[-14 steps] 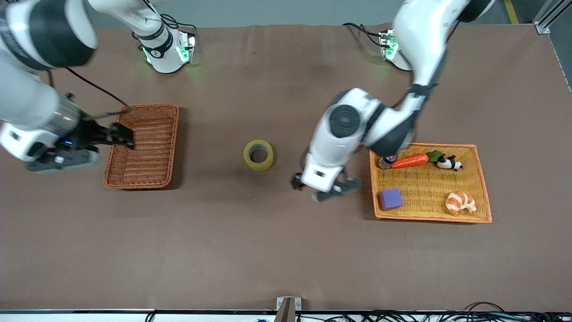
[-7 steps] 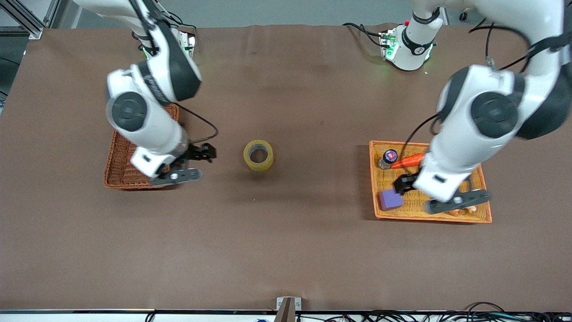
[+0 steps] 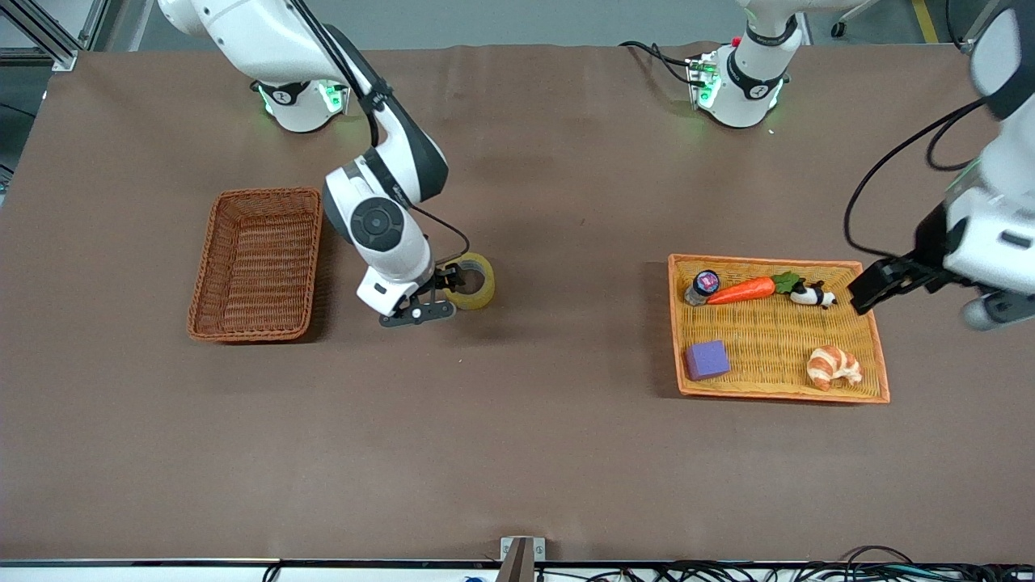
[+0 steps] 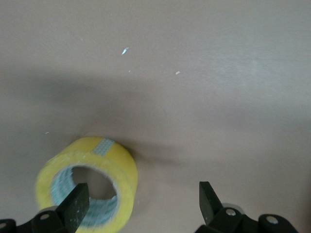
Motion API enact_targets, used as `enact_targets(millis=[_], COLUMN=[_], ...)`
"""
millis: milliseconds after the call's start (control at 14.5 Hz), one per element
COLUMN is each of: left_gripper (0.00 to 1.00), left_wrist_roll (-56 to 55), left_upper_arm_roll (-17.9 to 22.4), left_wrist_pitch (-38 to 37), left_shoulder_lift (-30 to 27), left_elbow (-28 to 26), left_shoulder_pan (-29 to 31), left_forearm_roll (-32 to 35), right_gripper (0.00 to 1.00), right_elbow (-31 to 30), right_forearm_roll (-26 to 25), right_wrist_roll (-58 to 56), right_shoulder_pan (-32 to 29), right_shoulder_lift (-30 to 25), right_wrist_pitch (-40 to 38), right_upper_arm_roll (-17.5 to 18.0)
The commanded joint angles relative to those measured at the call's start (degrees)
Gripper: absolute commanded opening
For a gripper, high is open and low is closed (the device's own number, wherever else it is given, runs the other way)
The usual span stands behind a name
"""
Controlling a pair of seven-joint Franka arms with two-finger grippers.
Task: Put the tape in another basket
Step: 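Grasp the tape roll with the right gripper while the left gripper withdraws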
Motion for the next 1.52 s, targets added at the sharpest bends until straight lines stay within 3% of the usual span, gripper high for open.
enact_targets(millis=[0, 276, 621, 759, 897, 1034, 1103, 1172, 1310, 1448], left_gripper=[1.0, 1.0, 1.0, 1.0, 1.0, 1.0, 1.0, 1.0, 1.0, 1.0], left_wrist_roll=[7.9, 9.9, 9.8, 9.9, 9.8, 9.7, 9.7, 9.7, 9.7, 9.8], left_upper_arm_roll=[-0.4, 0.2, 2.1, 2.8, 6.8, 7.0, 7.0, 7.1, 7.2, 7.1], left_wrist_pitch=[-2.5, -8.4, -8.4, -8.7, -8.8, -9.2, -10.4, -10.1, -10.0, -10.1], left_shoulder_lift=[-4.8, -9.1, -11.5, -12.7, -14.3, -14.8, -14.3, -14.3, -14.3, -14.3], left_elbow=[-2.0, -4.3, -7.3, -8.8, -10.9, -11.0, -10.4, -10.4, -10.4, -10.4], left_shoulder_pan=[1.8, 1.3, -0.3, -0.4, -2.8, -2.9, -2.5, -2.4, -2.1, -1.4], left_forearm_roll=[-2.2, -2.4, -3.2, -3.3, -5.5, -5.6, -6.0, -6.5, -6.5, -6.5], right_gripper=[1.0, 1.0, 0.98, 0.85, 0.65, 0.2, 0.08, 0.0, 0.0, 0.0], right_elbow=[-4.2, -6.5, -8.1, -8.1, -8.1, -7.6, -7.2, -6.8, -6.3, -4.0], right_forearm_roll=[-1.7, -1.7, -1.8, -1.8, -1.7, -1.7, -1.7, -1.7, -1.7, -1.6], right_wrist_roll=[1.1, 1.1, 1.1, 1.1, 1.1, 3.4, 5.0, 6.3, 6.5, 6.6], right_shoulder_pan=[0.1, 2.0, 2.0, 2.1, 2.7, 2.4, 2.4, 2.3, 2.1, 1.2], right_shoulder_lift=[-0.3, 0.6, 2.2, 2.2, 2.9, 3.0, 2.9, 2.9, 2.6, -0.3], right_wrist_pitch=[5.5, 9.3, 13.0, 13.1, 13.6, 12.8, 12.3, 11.3, 10.2, 2.4], right_upper_arm_roll=[0.2, 0.3, 0.2, 0.3, 0.2, 0.3, 0.3, 0.3, 0.4, 0.4])
